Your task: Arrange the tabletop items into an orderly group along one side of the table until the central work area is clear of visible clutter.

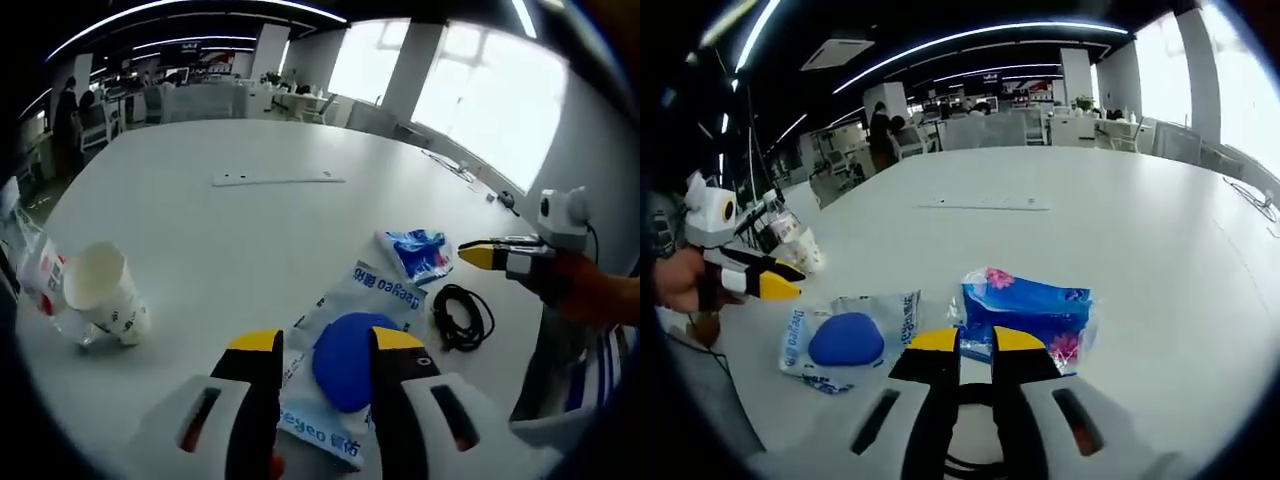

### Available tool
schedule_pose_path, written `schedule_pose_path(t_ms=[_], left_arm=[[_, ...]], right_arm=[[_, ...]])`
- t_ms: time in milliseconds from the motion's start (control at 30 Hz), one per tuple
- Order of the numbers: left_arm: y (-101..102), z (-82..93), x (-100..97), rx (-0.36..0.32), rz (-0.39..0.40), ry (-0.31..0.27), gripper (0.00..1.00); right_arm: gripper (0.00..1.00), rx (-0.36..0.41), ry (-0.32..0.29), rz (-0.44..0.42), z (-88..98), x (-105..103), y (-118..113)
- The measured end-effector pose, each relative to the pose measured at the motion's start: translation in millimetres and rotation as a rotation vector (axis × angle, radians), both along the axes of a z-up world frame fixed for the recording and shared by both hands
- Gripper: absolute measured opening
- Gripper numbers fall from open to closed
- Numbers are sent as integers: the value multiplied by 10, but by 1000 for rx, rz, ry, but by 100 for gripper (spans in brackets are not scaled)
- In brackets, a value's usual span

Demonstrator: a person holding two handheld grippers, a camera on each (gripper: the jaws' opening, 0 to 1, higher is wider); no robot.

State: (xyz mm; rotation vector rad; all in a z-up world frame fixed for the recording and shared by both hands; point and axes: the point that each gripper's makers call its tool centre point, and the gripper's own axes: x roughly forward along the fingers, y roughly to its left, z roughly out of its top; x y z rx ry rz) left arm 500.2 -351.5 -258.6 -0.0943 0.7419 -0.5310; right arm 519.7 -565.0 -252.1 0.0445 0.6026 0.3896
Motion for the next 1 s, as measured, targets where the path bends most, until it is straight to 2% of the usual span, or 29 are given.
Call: schedule_pose_path(t_ms=[467,533,733,1000], left_arm=[[232,-81,-247,-12,50,44,33],[243,-116,-300,-31,68,62,33],[264,-216,-436,-25,77,89,32],[260,-299,-512,-30,97,117,32]], right_arm=[[10,2,18,50,-59,-25,229],[11,3,25,60,-84,-37,266],[12,3,46,82,-105,-61,337],[13,0,62,102,-132,-34,383]])
